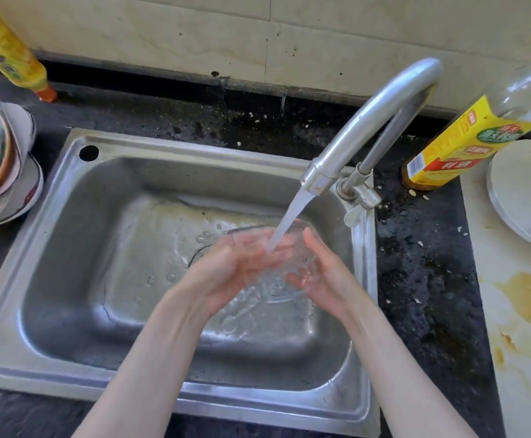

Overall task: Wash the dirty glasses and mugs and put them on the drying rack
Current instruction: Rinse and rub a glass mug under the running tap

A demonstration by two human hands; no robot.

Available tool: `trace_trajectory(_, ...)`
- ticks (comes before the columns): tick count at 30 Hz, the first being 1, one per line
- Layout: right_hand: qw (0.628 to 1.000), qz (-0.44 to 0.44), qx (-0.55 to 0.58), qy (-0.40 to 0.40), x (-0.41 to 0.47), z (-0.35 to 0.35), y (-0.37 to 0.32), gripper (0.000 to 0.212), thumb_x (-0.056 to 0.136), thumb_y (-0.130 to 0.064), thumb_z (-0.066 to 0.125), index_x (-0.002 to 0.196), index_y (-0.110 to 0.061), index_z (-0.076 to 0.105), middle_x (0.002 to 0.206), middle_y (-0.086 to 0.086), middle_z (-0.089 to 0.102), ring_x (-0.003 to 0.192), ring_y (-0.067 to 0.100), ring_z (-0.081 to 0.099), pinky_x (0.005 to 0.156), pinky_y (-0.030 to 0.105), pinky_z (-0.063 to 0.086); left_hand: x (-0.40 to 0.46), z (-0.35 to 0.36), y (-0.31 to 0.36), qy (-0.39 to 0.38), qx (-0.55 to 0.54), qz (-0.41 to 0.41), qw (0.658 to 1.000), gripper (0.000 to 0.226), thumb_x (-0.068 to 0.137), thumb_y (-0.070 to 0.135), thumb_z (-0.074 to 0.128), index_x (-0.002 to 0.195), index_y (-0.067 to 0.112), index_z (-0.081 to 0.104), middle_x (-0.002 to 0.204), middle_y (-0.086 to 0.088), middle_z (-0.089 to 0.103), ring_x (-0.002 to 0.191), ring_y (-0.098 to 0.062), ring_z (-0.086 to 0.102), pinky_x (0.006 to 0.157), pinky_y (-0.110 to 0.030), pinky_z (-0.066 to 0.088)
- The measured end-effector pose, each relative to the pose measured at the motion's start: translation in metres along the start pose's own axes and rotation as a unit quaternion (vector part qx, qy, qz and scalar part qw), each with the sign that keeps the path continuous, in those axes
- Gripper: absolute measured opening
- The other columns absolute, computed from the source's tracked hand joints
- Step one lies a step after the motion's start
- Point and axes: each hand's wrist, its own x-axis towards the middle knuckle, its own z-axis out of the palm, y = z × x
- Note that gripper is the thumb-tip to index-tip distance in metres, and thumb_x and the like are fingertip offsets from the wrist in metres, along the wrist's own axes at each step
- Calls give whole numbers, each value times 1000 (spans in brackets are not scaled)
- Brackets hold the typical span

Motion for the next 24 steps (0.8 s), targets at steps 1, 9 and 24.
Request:
trace_trajectory(1, 999, 17, -35, 3, 3, 0, 0, 79, 73, -56, 67, 138, -17, 44, 109, 9, 64, 97, 22, 61, 81, 34, 51, 0, -1, 0, 31, 73, 24, 997, 26, 82, -2, 53, 86, 12, 74, 96, -7, 73, 89, -17, 70, 81, -26, 53)
trace_trajectory(9, 996, -19, -82, 26, 8, 16, 12, 68, 73, -62, 65, 113, -8, 64, 110, 17, 67, 102, 30, 65, 90, 50, 49, -10, -3, 2, 2, 202, 53, 978, 25, 84, 0, 61, 103, 12, 70, 97, -3, 74, 97, -15, 68, 81, -21, 53)
trace_trajectory(24, 979, -76, 175, 72, -4, 33, 11, 34, 91, -33, 53, 87, -4, 69, 93, 20, 62, 89, 31, 58, 90, 39, 44, -5, 11, -9, 53, 210, 96, 972, 20, 80, 7, 66, 96, 17, 73, 91, 0, 74, 88, -10, 69, 78, -20, 52)
